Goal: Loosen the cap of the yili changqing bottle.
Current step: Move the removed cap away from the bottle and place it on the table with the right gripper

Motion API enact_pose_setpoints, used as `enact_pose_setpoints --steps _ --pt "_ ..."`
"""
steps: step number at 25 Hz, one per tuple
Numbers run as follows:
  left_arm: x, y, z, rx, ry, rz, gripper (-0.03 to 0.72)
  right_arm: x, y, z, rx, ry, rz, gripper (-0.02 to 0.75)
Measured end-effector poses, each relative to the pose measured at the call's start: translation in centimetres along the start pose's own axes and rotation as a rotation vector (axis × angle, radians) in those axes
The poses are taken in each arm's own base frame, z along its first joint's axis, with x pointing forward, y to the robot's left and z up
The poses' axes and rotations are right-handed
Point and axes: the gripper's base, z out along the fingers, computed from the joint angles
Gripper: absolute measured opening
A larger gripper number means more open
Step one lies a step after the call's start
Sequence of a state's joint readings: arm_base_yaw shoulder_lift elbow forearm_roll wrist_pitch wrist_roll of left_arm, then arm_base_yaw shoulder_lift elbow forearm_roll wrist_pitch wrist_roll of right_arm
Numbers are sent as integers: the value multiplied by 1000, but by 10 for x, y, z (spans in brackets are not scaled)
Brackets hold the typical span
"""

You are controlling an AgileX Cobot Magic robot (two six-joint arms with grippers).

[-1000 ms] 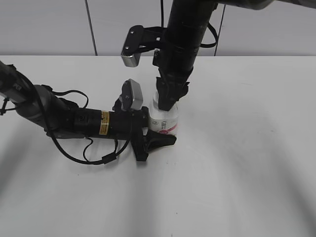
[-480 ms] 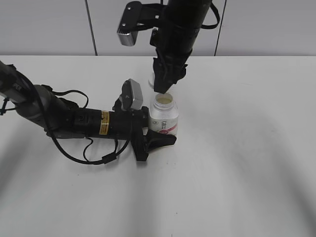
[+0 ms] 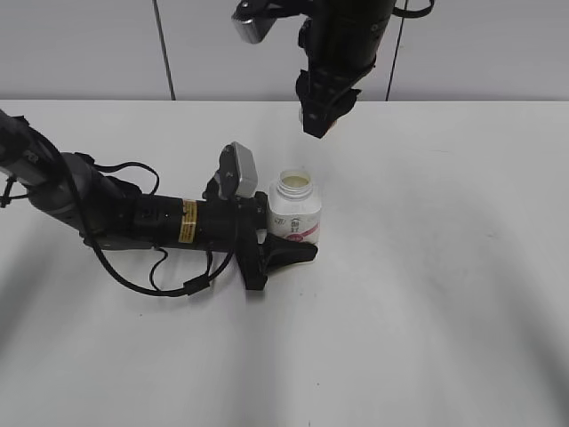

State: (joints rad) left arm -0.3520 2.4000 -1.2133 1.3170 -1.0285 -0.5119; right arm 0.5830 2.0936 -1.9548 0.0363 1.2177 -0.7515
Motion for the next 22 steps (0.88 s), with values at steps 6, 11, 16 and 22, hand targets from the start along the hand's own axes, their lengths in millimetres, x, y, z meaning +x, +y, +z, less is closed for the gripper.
enact_pose_setpoints --steps 6,11,16,22 --pt "0 0 0 -1 0 -1 396 28 -29 -6 -36 -46 343 392" --pt "0 0 0 -1 0 -1 396 77 -63 -3 -94 -70 694 392" --pt "0 0 0 -1 1 0 396 129 -74 25 -112 -10 871 392" --pt "0 0 0 -1 1 0 396 181 -71 54 -102 16 1048 392"
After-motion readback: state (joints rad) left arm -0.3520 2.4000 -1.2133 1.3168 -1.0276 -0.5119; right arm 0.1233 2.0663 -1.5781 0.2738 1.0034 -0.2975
